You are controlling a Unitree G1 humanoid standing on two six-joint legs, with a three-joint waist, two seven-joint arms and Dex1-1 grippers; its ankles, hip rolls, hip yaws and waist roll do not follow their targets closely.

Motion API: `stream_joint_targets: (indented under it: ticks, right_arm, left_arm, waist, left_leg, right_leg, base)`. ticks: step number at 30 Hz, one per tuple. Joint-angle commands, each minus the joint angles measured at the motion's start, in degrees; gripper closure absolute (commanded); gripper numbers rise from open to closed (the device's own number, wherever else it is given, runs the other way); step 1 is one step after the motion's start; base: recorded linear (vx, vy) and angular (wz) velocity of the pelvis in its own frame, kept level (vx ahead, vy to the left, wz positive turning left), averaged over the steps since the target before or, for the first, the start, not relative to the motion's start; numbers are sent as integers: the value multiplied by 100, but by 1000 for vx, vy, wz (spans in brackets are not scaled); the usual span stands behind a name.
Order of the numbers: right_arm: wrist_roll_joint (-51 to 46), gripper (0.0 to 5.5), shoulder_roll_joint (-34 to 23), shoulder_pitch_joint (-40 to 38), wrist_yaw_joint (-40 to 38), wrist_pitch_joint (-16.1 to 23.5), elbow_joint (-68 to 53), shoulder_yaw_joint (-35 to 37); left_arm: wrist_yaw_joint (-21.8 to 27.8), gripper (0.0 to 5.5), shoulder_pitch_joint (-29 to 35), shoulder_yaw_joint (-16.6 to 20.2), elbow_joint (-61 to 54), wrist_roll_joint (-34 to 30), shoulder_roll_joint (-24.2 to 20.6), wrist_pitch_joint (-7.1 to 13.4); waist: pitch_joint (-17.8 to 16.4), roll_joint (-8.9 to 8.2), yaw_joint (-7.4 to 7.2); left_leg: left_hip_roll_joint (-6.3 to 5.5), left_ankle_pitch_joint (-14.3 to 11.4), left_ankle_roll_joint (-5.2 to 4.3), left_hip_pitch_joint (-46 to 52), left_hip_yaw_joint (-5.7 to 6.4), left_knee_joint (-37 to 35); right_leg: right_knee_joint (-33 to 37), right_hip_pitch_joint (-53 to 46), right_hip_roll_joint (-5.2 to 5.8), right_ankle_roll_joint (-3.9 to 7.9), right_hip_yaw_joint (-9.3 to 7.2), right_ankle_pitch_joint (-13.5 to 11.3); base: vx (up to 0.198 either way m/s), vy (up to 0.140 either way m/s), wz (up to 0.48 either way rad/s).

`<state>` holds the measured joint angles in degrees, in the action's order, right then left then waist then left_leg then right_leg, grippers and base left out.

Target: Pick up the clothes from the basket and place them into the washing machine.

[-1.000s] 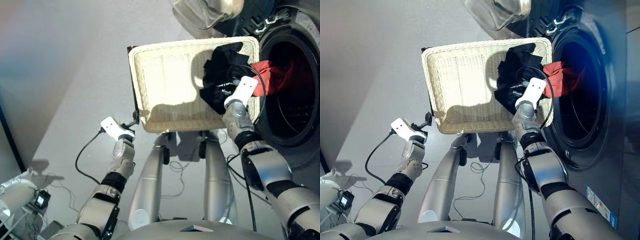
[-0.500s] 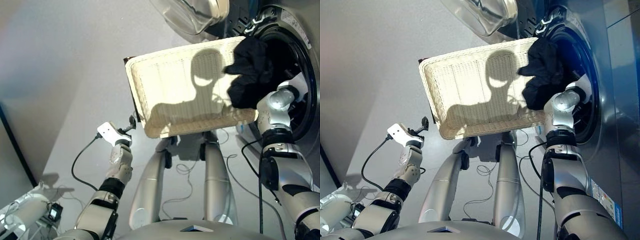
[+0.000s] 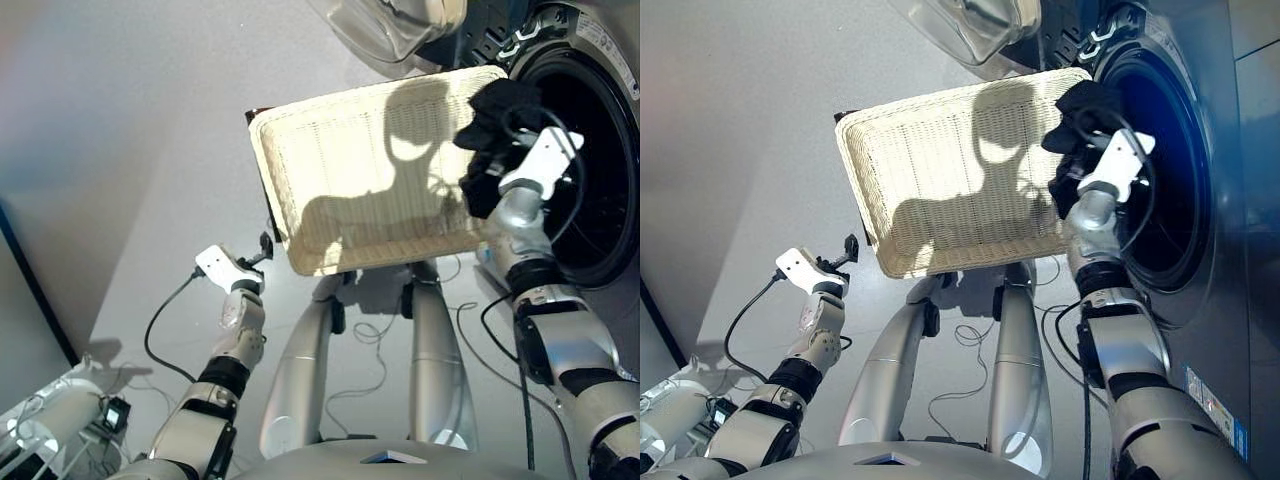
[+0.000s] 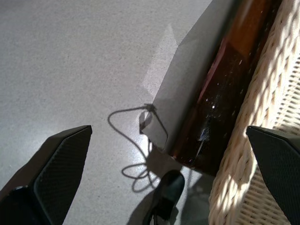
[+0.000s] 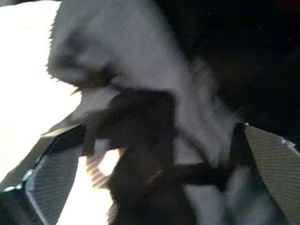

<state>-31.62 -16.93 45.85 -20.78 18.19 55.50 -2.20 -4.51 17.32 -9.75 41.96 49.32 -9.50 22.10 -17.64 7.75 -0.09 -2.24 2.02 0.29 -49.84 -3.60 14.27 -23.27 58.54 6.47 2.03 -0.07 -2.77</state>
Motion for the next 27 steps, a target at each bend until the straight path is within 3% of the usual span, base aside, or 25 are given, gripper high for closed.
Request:
stream_joint_targets:
  ticks: [1,8,14,19,20,21,27]
  right_arm:
    - [-787,0,200,99,16,598,-25,121]
    - [-1028,0,105,583,-499,756,184,539]
    - [-415,0,-347,1236,-1376,558,482,679]
    - [-981,0,-685,1868,-938,235,1356,360]
    - [-1061,65,-743,1937,-809,173,1487,277]
    - [-1150,550,-777,2017,-797,192,1533,243]
    - [-1388,550,-866,2125,-756,287,1563,234]
  left_arm:
    - [-1,0,-14,272,78,36,-134,215]
    - [-144,0,19,209,-11,89,-187,298]
    - [-253,0,-107,60,-210,83,-262,274]
    - [-205,0,-59,-183,-246,133,-332,176]
    - [-174,0,-60,-210,-254,151,-343,135]
    - [-162,0,-60,-217,-295,173,-357,123]
    - [-196,0,-105,-185,-331,189,-377,102]
  waist:
    - [215,133,-54]
    - [145,278,45]
    - [68,409,147]
    - [29,413,202]
    - [35,403,217]
    - [27,406,225]
    - [46,377,191]
  left_leg:
    - [-8,-673,-82,-190,162,517]
    - [8,-805,-37,-466,176,810]
    - [12,-883,-23,-865,165,1160]
    - [39,-902,-49,-1029,176,1286]
    - [47,-907,-55,-1063,178,1328]
    - [54,-904,-63,-1097,175,1365]
    - [80,-958,-101,-1176,184,1539]
  right_leg:
    - [309,-207,-80,324,-65,165]
    - [-119,109,-86,289,-57,363]
    - [-518,536,-56,260,-28,467]
    - [-672,733,-82,239,-10,484]
    - [-707,754,-78,232,-17,507]
    - [-756,783,-85,221,-24,513]
    - [-911,838,-126,172,-28,566]
  base:
    - [0,0,0]
    - [8,1,5]
    - [0,0,0]
    - [0,0,0]
    - [0,0,0]
    - [0,0,0]
    - [0,0,0]
